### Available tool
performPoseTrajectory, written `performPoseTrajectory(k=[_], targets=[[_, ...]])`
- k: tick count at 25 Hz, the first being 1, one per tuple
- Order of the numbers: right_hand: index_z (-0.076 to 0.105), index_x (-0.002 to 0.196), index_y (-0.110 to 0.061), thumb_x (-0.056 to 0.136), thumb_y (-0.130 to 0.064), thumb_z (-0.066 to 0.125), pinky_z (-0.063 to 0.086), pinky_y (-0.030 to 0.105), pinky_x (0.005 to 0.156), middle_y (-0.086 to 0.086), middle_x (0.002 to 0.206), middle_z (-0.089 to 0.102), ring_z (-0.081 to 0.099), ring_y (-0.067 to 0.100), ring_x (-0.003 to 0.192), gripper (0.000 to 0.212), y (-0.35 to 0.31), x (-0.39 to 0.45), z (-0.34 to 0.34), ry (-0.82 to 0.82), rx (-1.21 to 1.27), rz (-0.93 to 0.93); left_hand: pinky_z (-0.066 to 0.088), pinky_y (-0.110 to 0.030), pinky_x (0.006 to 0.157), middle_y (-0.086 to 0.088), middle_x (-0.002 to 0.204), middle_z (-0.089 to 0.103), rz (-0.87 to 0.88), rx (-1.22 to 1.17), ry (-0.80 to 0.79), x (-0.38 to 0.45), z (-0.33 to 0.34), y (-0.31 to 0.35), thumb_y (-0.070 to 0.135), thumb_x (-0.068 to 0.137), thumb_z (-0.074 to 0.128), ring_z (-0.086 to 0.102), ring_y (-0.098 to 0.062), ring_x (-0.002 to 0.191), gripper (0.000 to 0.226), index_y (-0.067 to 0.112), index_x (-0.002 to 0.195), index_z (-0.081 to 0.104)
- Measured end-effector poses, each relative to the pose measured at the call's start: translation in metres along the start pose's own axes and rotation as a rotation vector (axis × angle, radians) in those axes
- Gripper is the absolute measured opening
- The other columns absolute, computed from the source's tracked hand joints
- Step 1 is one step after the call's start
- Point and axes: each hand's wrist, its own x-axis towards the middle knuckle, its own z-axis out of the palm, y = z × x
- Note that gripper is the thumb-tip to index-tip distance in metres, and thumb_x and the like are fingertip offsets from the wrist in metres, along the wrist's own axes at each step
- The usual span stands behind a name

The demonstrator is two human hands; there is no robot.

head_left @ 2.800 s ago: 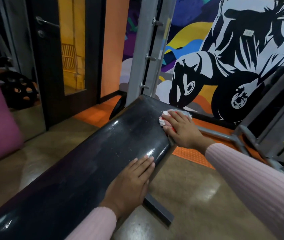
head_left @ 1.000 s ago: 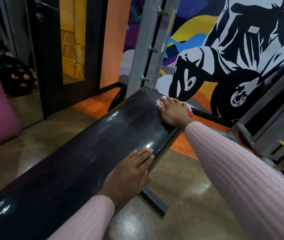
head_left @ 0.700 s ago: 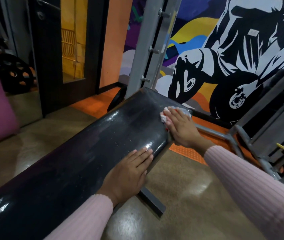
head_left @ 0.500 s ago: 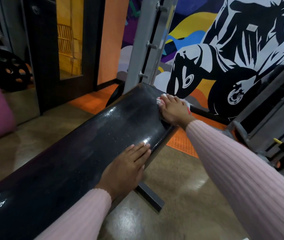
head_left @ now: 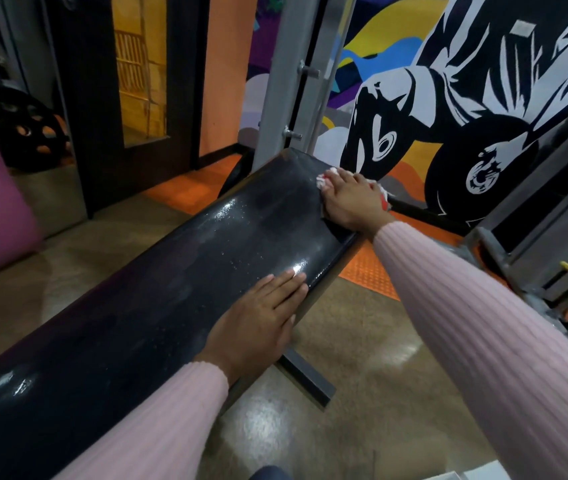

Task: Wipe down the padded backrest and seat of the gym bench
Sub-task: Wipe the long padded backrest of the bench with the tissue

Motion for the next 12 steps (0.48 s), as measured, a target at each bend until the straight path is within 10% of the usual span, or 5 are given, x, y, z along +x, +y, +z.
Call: performPoseTrajectory(k=[7,12], targets=[[0.030,0.151,-0.032,0.096,-0.052,0.019,0.012,0.049,0.118,-0.005,0.160,0.025,0.017,0.020,0.149,0.060,-0.015,-0.042,0.011,-0.022,0.018,-0.372,0.026,-0.035,0.114,-0.005,0.147,0.043,0.004,0.005,-0.010,-0.002,-0.001,0.004,0.020,0.092,0.042,0.032,-0.015,0.139,0.046,0.008,0.136,0.052],[0.033,0.148,-0.028,0.101,-0.046,0.020,0.022,0.055,0.112,0.000,0.157,0.032,0.031,0.029,0.142,0.052,-0.004,0.014,0.005,-0.011,-0.012,-0.070,0.026,-0.035,0.114,-0.005,0.148,0.041,-0.004,0.013,-0.002,-0.002,0.000,0.001,0.021,0.093,0.041,0.031,-0.015,0.140,0.047,0.008,0.137,0.050]])
